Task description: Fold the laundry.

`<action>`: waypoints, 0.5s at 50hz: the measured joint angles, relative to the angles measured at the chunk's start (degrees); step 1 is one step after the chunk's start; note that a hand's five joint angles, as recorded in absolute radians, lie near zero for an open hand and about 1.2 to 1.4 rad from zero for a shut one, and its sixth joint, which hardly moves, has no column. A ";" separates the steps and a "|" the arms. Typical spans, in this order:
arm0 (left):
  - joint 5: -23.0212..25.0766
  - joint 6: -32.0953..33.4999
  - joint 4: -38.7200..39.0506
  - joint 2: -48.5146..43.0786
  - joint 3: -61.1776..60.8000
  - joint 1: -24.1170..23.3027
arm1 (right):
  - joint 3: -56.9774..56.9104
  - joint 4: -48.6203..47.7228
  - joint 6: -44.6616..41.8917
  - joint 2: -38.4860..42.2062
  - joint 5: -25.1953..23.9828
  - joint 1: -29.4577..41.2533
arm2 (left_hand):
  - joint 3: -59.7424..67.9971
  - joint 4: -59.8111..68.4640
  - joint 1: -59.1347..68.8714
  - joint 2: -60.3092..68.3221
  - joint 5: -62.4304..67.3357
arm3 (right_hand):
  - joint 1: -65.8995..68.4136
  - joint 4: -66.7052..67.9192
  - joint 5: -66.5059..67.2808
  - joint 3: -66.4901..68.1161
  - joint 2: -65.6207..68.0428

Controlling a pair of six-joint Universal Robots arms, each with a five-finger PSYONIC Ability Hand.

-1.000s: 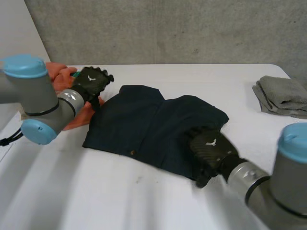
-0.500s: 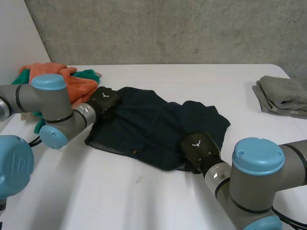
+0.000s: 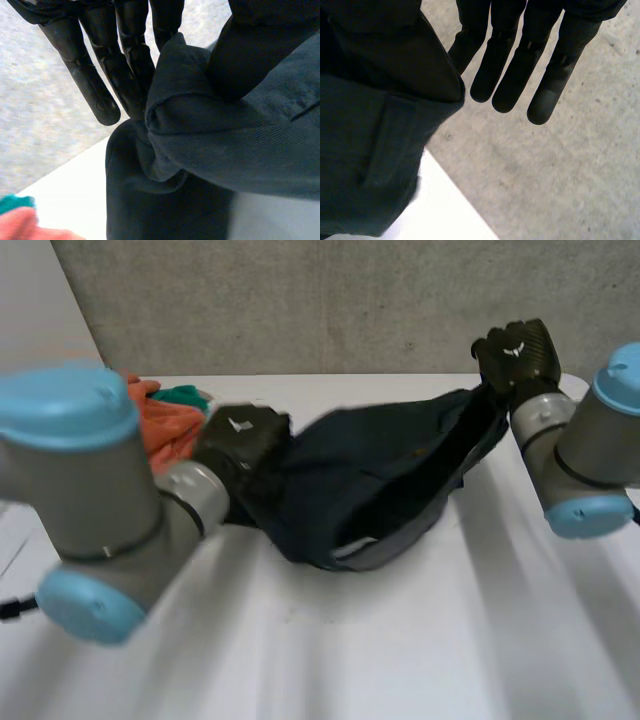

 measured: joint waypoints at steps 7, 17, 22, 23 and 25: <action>-7.18 -5.15 5.10 -7.31 1.42 -11.95 | -6.66 -6.97 0.70 11.54 -5.52 -0.04 | -29.53 -30.70 -28.39 -30.40 -26.56 | -2.94 -3.39 -3.02 -3.14 -3.65; -14.33 -5.35 -1.46 -11.11 7.41 -15.82 | -2.29 -9.16 0.89 10.61 -2.35 -3.03 | -54.81 -56.12 -50.04 -55.40 -51.85 | -52.95 -56.52 -55.41 -56.04 -55.10; -14.58 -5.06 -5.04 -3.20 3.46 -11.51 | 4.18 -1.20 1.16 -0.94 0.01 -5.30 | -54.78 -56.12 -50.04 -55.40 -51.85 | -52.95 -56.52 -55.41 -56.04 -55.10; -14.36 -5.02 -5.28 -1.78 2.51 -10.77 | 5.35 1.23 1.31 -3.13 0.22 -5.52 | -54.78 -56.12 -50.04 -55.40 -51.85 | -52.95 -56.52 -55.41 -56.04 -55.10; -13.40 -4.88 -5.53 1.15 0.26 -9.08 | 7.55 6.69 1.88 -7.18 0.49 -5.74 | -54.78 -56.12 -50.04 -55.40 -51.85 | -52.95 -56.52 -55.41 -56.04 -55.10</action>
